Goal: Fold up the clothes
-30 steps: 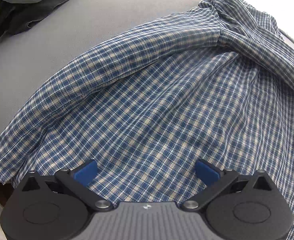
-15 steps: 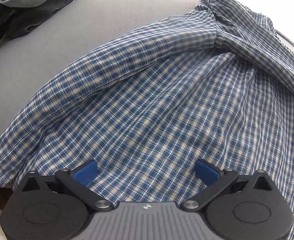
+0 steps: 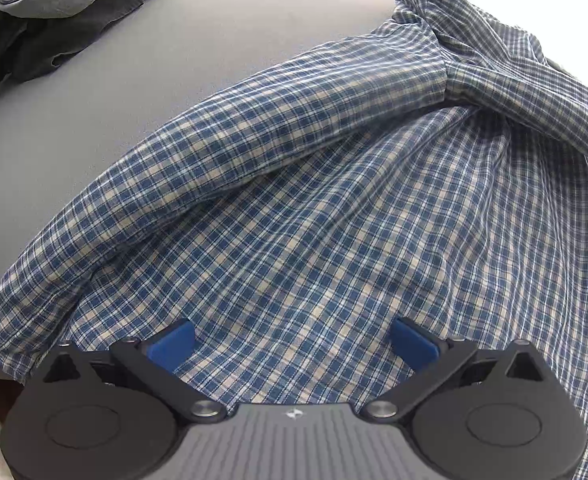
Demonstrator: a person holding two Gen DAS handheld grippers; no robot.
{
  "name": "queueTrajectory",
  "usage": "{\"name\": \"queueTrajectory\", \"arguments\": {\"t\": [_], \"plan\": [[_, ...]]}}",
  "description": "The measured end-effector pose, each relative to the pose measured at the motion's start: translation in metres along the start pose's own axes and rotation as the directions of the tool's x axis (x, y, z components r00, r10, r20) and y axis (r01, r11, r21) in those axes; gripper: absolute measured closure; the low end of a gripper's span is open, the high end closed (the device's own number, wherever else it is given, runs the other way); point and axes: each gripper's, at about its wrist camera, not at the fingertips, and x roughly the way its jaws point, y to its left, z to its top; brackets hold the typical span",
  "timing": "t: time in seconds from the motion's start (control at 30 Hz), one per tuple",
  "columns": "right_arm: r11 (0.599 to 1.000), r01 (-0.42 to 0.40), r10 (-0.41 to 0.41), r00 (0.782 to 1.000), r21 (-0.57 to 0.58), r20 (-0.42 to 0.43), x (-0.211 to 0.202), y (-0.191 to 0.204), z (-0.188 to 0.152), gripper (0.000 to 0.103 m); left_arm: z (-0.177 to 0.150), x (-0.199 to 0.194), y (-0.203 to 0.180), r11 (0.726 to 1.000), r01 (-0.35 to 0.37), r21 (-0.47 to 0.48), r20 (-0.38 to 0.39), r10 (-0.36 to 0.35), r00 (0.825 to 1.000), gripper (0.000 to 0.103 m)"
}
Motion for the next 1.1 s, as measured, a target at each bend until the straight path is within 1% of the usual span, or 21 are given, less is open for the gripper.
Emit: {"name": "queueTrajectory", "arguments": {"t": [0.03,0.1,0.17,0.23,0.3,0.33,0.4,0.5,0.57,0.6,0.63,0.67,0.77,0.83,0.87,0.93,1.0,1.07,1.1], "plan": [[1.0,0.017,-0.017,1.0,-0.01,0.001,0.002,-0.001,0.002,0.1,-0.004,-0.003,0.003,1.0,0.0,0.0,0.001,0.0,1.0,0.0],[0.997,0.073,-0.073,0.997,-0.028,-0.025,0.009,-0.007,-0.001,0.1,-0.005,-0.005,0.004,1.0,0.0,0.0,0.002,0.0,1.0,0.0],[0.992,0.122,-0.123,0.99,-0.028,-0.071,0.016,-0.016,-0.01,0.1,-0.006,-0.007,0.004,1.0,0.0,0.001,0.004,0.0,1.0,0.0],[0.983,0.177,-0.182,0.975,-0.047,-0.125,0.024,-0.023,-0.022,0.1,-0.006,-0.008,0.005,1.0,0.0,0.001,0.006,0.0,1.0,0.0],[0.975,0.212,-0.222,0.96,-0.071,-0.171,0.029,-0.027,-0.033,0.099,-0.007,-0.01,0.005,1.0,-0.001,0.002,0.008,0.001,1.0,0.0],[0.971,0.226,-0.238,0.952,-0.081,-0.19,0.031,-0.028,-0.038,0.099,-0.007,-0.01,0.006,1.0,-0.002,0.001,0.007,0.002,1.0,0.0],[0.97,0.231,-0.243,0.95,-0.083,-0.195,0.029,-0.027,-0.04,0.098,-0.007,-0.01,0.006,1.0,-0.002,0.0,0.004,0.002,1.0,0.0],[0.968,0.237,-0.249,0.947,-0.082,-0.201,0.026,-0.024,-0.039,0.09,-0.004,-0.005,0.004,1.0,-0.002,0.001,0.025,0.002,1.0,0.0],[0.968,0.235,-0.247,0.95,-0.085,-0.192,0.02,-0.019,-0.036,0.075,-0.004,-0.003,0.002,1.0,0.001,0.005,0.046,-0.001,0.999,0.0],[0.969,0.232,-0.245,0.952,-0.089,-0.185,0.017,-0.016,-0.035,0.071,-0.003,-0.002,0.0,1.0,0.003,0.009,0.057,-0.003,0.998,0.0],[0.97,0.225,-0.239,0.954,-0.094,-0.179,0.013,-0.012,-0.034,0.062,-0.003,-0.001,0.0,1.0,0.007,0.014,0.065,-0.008,0.998,0.0],[0.971,0.218,-0.233,0.957,-0.099,-0.172,0.008,-0.009,-0.034,0.056,-0.002,0.0,-0.001,1.0,0.011,0.019,0.071,-0.012,0.997,0.0],[0.973,0.192,-0.211,0.966,-0.13,-0.15,-0.005,0.006,-0.036,0.054,-0.001,0.002,-0.002,0.999,0.023,0.035,0.092,-0.026,0.995,0.0],[0.975,0.159,-0.179,0.976,-0.155,-0.122,-0.016,0.02,-0.041,0.054,-0.002,-0.001,0.0,0.997,0.046,0.055,0.1,-0.051,0.994,0.0],[0.976,0.137,-0.155,0.983,-0.168,-0.097,-0.023,0.026,-0.046,0.055,-0.003,-0.003,0.001,0.995,0.073,0.068,0.107,-0.08,0.991,0.0],[0.977,0.097,-0.11,0.992,-0.192,-0.057,-0.036,0.04,-0.056,0.058,-0.002,-0.008,0.005,0.986,0.15,0.073,0.139,-0.159,0.978,0.0],[0.977,0.065,-0.072,0.997,-0.203,-0.029,-0.049,0.053,-0.068,0.061,-0.008,-0.026,0.015,0.976,0.202,0.08,0.188,-0.214,0.959,0.0],[0.98,0.046,-0.05,0.999,-0.193,-0.017,-0.057,0.063,-0.083,0.062,-0.012,-0.042,0.024,0.973,0.206,0.104,0.242,-0.226,0.944,0.0],[0.984,0.033,-0.039,0.999,-0.178,-0.027,-0.058,0.065,-0.09,0.063,-0.013,-0.049,0.029,0.974,0.2,0.111,0.262,-0.223,0.939,0.0]]}}
